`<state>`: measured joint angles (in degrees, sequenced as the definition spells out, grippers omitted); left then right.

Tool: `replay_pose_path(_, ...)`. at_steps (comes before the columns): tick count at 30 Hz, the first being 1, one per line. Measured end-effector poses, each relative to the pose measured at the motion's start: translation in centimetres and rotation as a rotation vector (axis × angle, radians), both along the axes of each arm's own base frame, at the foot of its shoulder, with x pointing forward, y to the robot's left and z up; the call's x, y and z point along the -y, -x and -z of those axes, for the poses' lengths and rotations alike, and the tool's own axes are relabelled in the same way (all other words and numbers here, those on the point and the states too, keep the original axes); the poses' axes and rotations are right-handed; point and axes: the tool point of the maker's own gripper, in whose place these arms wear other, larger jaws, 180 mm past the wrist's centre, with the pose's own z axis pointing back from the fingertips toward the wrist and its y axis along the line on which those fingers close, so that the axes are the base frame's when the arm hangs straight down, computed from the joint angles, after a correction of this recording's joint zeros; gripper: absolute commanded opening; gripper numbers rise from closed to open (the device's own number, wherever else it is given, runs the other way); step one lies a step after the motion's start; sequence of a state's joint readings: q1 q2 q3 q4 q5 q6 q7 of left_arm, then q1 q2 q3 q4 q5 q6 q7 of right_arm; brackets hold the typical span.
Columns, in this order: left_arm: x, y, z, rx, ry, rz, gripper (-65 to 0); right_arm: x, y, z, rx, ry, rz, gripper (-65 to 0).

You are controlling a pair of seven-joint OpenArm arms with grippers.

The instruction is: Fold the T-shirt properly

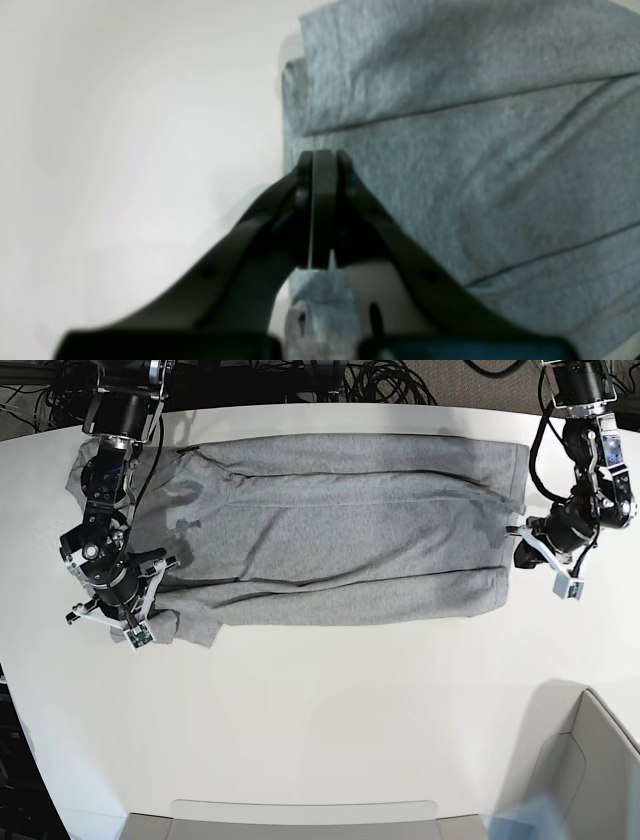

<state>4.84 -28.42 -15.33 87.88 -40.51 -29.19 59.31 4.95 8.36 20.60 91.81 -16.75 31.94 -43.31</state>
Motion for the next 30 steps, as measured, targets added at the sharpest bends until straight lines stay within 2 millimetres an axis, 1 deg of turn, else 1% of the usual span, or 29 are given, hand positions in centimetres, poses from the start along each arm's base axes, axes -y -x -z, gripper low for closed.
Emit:
replay_pose_path(3, 0.0, -0.2, -0.1, 0.005, 0.0, 0.0, -65.0, 0.3, 0.1, 0.0, -0.002, 0.005, 0.008, -65.0)
replay_pose_path(4, 0.0, -0.3, -0.2, 0.01, 0.001, -0.001, -63.5, 0.3, 0.0, 0.0, -0.001, 0.004, 0.008, -65.0)
replay_pose_path(6, 0.1, -0.8, -0.4, 0.014, -0.001, 0.003, -52.9, 0.1, 0.0, 0.0, -0.001, 0.002, 0.004, -65.0)
replay_pose_path(8, -0.1, -2.2, -1.3, 0.039, -0.002, -0.009, -41.9, -0.1, 0.0, 0.0, 0.0, -0.001, -0.001, -65.0)
replay_pose_path(9, 0.1, -3.1, -2.0, 0.07, 0.011, -0.015, -37.2, -0.1, -0.1, 0.0, 0.0, -0.001, -0.001, -65.0)
replay_pose_path(10, 0.2, -3.8, -2.6, 0.102, 0.022, -0.019, -34.7, -0.1, -0.1, 0.0, 0.001, 0.0, -0.001, -65.0)
replay_pose_path(12, 0.4, -3.9, -2.6, 0.107, 0.031, -0.02, -35.0, -0.1, -0.2, -0.1, 0.004, -0.001, -0.001, -65.0)
replay_pose_path(14, 0.9, -3.6, -2.1, 0.092, 0.039, -0.011, -35.0, -0.1, -0.3, -0.2, 0.007, -0.002, -0.001, -65.0)
replay_pose_path(16, 0.9, -3.1, -1.5, 0.06, 0.037, -0.01, -35.0, -0.1, -0.3, -0.2, 0.006, -0.001, -0.001, -65.0)
replay_pose_path(17, 0.8, -3.2, -1.3, 0.051, 0.036, -0.013, -35.0, -0.1, -0.2, -0.2, 0.005, -0.002, -0.001, -65.0)
replay_pose_path(19, 0.9, -4.1, -1.0, 0.046, 0.046, -0.014, -35.1, -0.1, -0.2, -0.1, 0.004, -0.002, -0.001, -65.0)
replay_pose_path(21, 1.3, -5.2, -0.8, 0.054, 0.07, -0.016, -35.1, -0.1, -0.2, -0.1, 0.004, -0.002, -0.001, -65.0)
replay_pose_path(22, 1.4, -5.4, -0.5, 0.045, 0.079, -0.015, -35.1, -0.1, -0.3, -0.1, 0.003, -0.002, -0.001, -65.0)
replay_pose_path(27, 2.0, -5.2, 0.3, 0.014, 0.082, 0.002, -35.1, -0.1, -0.2, -0.1, 0.002, -0.002, -0.001, -65.0)
replay_pose_path(30, 2.7, -5.1, 0.7, 0.002, 0.077, 0.026, -35.1, -0.1, -0.2, -0.1, 0.002, -0.002, 0.0, -65.0)
